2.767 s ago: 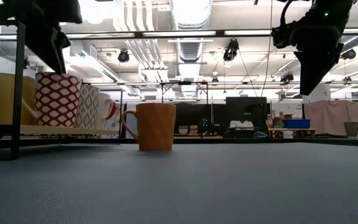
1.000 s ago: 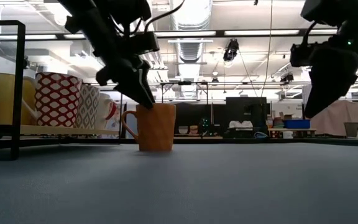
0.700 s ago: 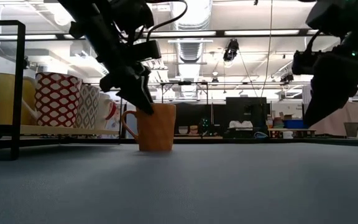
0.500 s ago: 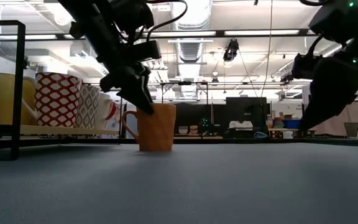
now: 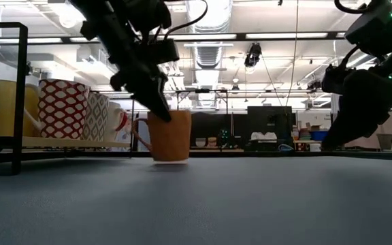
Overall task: Place coffee mugs
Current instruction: Put the orange mug on the shelf
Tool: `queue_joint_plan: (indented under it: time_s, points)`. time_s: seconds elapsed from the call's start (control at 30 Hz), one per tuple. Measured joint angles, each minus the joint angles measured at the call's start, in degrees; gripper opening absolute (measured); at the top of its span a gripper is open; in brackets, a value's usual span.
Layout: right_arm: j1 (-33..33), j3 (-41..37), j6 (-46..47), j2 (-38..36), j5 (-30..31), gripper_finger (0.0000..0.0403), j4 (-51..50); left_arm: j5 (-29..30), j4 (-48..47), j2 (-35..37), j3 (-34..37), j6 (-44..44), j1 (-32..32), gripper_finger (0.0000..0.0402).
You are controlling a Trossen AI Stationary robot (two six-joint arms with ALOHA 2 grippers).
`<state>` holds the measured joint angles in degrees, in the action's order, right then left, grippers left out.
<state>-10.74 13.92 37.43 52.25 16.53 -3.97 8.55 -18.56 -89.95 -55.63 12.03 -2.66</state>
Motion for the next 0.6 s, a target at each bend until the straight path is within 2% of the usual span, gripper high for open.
queue_joint_plan:
  time_s: [0.23,0.6]
  points:
    - [0.0,0.9,-1.0,0.0,0.0,0.0125,0.0,-4.2,-9.8,0.2,-5.1,-4.2,1.2,0.0008]
    - [0.0,0.9,-1.0,0.0,0.0,0.0125,0.0,-4.1,-13.8,5.4,-5.4,-9.5,9.5,0.0007]
